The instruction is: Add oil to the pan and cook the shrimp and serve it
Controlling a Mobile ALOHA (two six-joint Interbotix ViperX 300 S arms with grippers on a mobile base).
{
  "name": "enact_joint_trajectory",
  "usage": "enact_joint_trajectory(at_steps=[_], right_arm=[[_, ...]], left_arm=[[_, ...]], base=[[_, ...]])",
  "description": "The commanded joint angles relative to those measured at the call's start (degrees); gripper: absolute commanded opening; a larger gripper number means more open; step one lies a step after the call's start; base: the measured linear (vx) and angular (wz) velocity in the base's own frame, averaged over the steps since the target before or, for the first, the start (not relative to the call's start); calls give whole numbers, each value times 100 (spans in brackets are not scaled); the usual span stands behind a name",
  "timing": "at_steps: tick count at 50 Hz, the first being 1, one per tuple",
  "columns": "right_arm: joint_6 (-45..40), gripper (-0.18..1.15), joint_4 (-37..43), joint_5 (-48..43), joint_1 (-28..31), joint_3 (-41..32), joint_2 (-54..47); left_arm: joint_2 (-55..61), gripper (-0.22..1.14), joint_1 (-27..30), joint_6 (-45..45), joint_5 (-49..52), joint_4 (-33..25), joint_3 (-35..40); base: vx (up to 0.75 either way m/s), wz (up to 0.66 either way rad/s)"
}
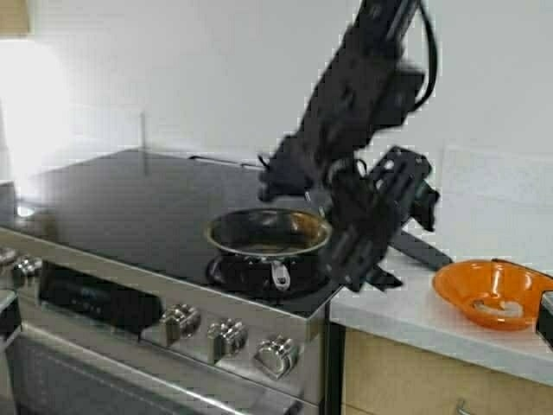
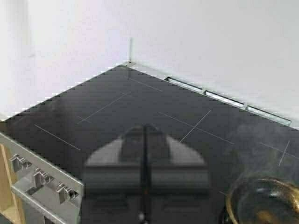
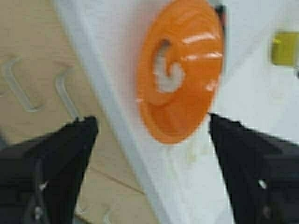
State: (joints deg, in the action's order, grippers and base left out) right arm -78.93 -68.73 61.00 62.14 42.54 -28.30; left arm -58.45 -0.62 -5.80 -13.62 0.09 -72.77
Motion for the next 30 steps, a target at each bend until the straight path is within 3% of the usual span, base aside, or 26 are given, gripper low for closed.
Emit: enact_joint_trajectory(at_steps=[1, 12, 30], right_arm=[[-466, 101, -378, 360, -88, -105, -246], [-791, 101, -756, 105, -738, -88, -844], [-870, 101, -1099, -281, -1257, -281, -1362]], left_arm=[[35, 3, 0, 9, -9, 0, 114], [35, 3, 9, 9, 9, 0, 105], [35, 3, 9, 9, 18, 0, 97]], base=[[0, 0], [0, 0], [0, 0]])
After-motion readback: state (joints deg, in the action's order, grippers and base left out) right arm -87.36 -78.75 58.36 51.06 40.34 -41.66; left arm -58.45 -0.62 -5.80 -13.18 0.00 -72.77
